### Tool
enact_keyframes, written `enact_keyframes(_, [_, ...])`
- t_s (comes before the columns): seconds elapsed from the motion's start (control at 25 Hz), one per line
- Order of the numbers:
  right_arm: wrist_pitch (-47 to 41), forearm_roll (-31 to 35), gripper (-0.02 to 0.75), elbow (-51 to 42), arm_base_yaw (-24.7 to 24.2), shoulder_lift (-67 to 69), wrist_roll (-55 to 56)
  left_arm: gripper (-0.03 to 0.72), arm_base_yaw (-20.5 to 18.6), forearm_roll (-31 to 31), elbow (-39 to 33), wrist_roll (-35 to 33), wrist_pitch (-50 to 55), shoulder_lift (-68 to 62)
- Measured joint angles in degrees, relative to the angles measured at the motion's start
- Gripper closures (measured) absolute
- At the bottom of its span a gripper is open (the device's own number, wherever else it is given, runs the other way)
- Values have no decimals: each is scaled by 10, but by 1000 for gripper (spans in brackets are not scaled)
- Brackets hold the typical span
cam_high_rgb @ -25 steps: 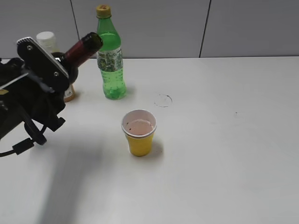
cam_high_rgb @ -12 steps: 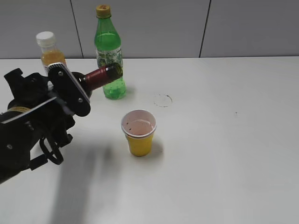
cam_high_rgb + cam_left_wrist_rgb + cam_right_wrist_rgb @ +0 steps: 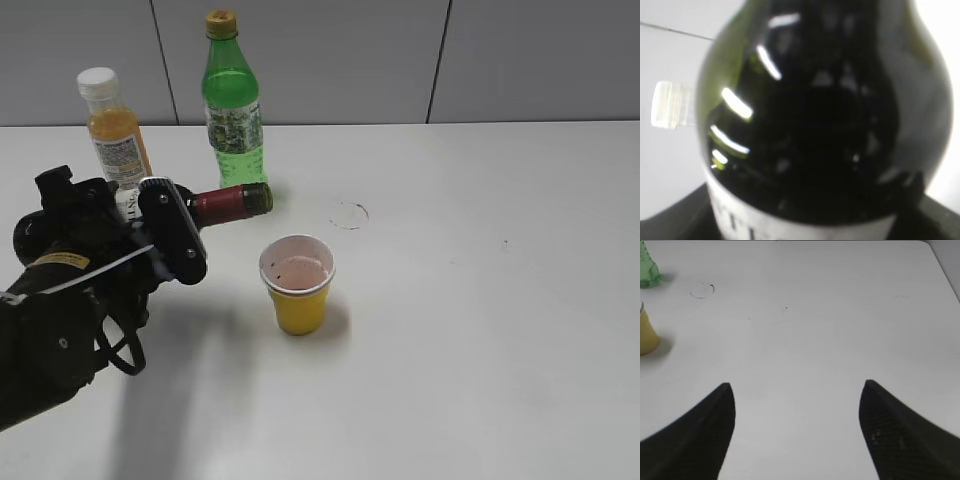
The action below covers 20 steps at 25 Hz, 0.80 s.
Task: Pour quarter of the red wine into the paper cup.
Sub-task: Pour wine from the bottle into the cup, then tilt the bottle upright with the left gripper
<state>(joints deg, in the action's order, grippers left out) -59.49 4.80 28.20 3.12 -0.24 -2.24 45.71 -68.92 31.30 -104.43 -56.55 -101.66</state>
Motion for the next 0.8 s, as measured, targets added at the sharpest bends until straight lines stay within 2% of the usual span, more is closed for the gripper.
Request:
enact_keyframes(0.44, [0, 0, 156, 0, 0, 0, 0, 143, 0, 43, 2, -56, -28, -28])
enact_keyframes(0.6, [0, 0, 156, 0, 0, 0, 0, 143, 0, 45, 19, -98, -29, -42])
enact_keyframes(0.8, [0, 0, 156, 0, 0, 0, 0, 144, 0, 49, 41, -116, -36, -47])
